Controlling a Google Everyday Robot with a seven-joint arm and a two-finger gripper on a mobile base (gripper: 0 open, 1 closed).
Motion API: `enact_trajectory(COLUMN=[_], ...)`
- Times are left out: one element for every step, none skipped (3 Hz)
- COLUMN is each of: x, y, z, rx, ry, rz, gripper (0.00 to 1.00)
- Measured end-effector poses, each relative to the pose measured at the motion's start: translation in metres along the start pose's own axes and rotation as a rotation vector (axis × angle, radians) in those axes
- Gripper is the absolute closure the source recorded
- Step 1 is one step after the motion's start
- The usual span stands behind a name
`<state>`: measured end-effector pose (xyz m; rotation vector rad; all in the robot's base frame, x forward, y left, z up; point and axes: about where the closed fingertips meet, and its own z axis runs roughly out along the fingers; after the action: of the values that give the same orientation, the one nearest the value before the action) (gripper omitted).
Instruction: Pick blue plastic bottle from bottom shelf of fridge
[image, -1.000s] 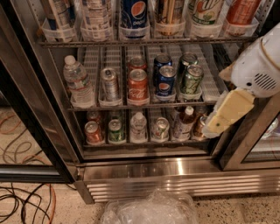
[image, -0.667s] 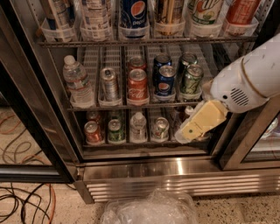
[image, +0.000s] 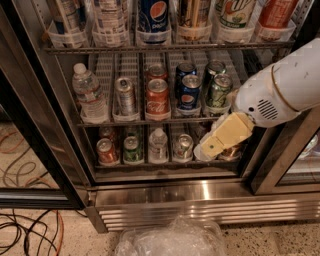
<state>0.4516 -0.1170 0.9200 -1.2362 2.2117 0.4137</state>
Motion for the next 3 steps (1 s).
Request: enact_trajectory(x=[0.000, 0.017, 0.035], y=[0.009, 0.042, 0.085], z=[0.025, 0.081, 0.135], rx=[-0.016, -0.088, -0.149], ry=[-0.050, -0.153, -0.240], rz=[0.072, 0.186, 0.323], gripper=[0.00, 0.00, 0.00])
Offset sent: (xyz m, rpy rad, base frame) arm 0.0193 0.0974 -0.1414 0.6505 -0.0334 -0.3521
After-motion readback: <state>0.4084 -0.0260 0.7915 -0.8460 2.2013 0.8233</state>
